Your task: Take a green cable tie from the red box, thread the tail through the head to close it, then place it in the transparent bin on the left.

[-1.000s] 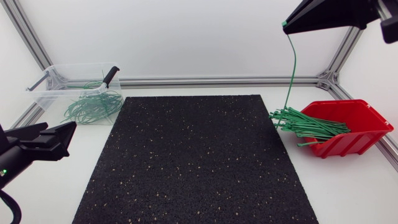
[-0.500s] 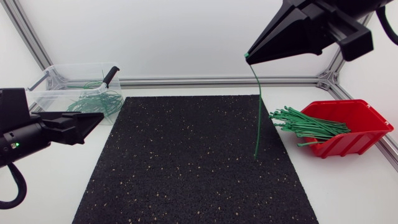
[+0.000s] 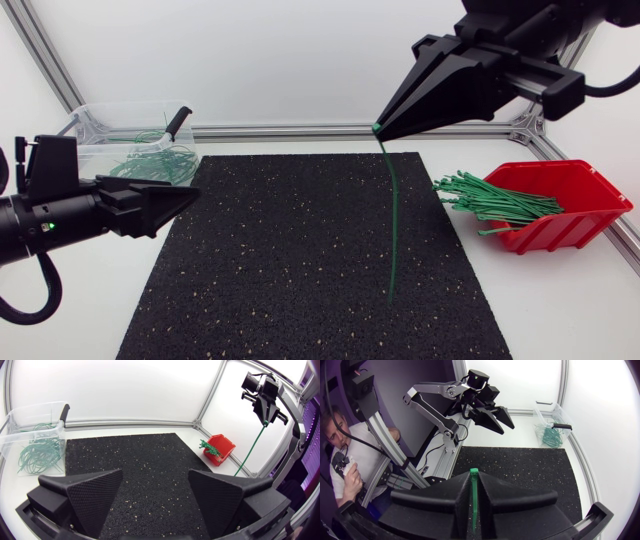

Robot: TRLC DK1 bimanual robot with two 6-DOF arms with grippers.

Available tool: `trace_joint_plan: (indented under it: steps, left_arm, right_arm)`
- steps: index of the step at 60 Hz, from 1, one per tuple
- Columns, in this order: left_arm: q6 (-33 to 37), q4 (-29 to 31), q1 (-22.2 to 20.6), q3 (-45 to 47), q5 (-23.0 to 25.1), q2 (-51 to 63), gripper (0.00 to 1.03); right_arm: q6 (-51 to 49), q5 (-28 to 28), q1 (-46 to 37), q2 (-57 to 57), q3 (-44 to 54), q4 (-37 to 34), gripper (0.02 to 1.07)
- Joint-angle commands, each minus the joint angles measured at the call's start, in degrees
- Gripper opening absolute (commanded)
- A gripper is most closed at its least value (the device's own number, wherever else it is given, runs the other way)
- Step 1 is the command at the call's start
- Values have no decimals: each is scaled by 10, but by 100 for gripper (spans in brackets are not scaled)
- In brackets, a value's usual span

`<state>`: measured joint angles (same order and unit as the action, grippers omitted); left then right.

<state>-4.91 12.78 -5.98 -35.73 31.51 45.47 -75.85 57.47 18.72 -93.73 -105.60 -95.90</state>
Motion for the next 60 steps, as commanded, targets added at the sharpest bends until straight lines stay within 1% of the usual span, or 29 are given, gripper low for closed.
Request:
trace_joint_plan:
  steps: [1,14,24,38,45,52,60]
  left_arm:
    - [2,-9,-13,-20,14,14,91]
    - [4,-21,-25,-22,22,45,92]
    - [22,-21,-36,-26,22,56,92]
    - [57,-17,-66,-33,22,70,92]
    - [104,-9,-79,-44,22,95,92]
    - [152,-7,-81,-51,22,119,92]
    - [244,-3,-85,-58,22,136,92]
  right_arm:
    - [-30,13,13,-17,9,-15,8]
    - [-63,35,33,-51,9,-28,8]
    - [-90,53,35,-69,9,-40,8]
    - [-119,68,35,-95,11,-54,8]
    - [-128,73,39,-109,8,-59,8]
    - [-129,75,45,-122,0,-60,8]
    - [-129,77,54,-142,-15,-61,8]
